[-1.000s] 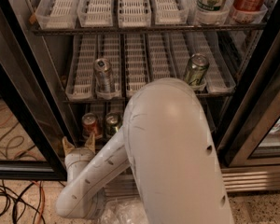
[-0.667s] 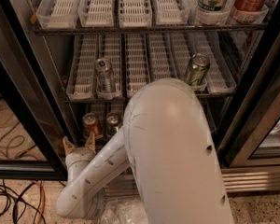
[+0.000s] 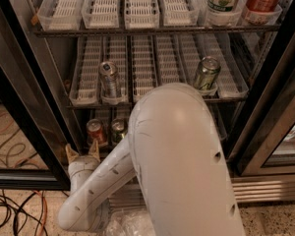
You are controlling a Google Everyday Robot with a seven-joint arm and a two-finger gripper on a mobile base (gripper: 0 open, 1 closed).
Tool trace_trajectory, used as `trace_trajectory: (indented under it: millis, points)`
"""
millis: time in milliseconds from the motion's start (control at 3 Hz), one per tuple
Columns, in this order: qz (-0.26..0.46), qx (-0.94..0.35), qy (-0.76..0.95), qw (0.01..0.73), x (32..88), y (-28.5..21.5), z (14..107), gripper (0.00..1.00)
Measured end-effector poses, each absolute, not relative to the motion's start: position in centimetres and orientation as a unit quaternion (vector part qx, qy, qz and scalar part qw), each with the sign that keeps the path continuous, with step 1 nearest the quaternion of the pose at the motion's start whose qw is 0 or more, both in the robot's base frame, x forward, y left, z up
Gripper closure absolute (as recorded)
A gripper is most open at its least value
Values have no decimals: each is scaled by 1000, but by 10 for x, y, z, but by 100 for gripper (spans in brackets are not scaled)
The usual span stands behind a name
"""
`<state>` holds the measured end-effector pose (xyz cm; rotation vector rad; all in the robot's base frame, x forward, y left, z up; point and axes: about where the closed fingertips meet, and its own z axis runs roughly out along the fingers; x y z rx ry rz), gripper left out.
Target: Pick coke can from bottom shelf of fridge
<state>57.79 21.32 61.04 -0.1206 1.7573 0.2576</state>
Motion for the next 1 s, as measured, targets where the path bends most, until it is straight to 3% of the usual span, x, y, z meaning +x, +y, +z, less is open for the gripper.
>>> trace_trajectory:
  millis: [1000]
  points:
    - [106,-39,766,632,577,214,614,42]
